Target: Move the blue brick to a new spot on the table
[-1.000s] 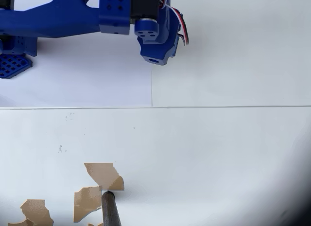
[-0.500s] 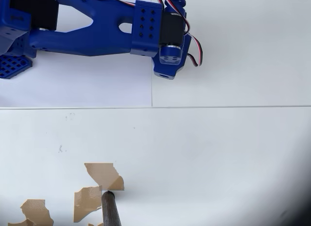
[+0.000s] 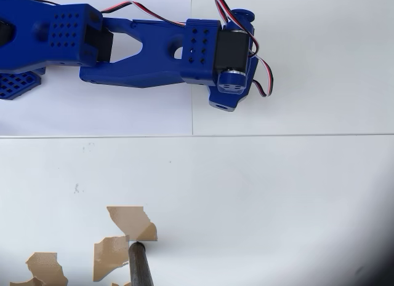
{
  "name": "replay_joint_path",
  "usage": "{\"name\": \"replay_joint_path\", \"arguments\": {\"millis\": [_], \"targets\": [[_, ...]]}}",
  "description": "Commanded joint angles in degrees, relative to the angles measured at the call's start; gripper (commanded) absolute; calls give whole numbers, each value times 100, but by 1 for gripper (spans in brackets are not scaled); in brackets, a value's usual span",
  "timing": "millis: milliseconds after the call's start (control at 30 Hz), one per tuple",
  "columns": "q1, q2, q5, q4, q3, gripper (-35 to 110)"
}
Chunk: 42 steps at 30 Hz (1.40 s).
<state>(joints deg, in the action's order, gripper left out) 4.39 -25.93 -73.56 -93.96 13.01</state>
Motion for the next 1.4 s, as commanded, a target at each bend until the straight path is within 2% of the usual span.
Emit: {"name": "replay_joint_path", "arguments": {"millis": [0, 567, 833, 1067, 1233, 1367], "targets": [[70, -352, 9, -35, -255, 28], [-272, -4140, 510, -26, 3041, 29], [-817, -7022, 703, 97, 6082, 23], [-1257, -10090, 439, 246, 9387, 19], [-1239, -11839, 185, 176, 11127, 14], [-958, -12894, -193, 176, 12146, 4]]}}
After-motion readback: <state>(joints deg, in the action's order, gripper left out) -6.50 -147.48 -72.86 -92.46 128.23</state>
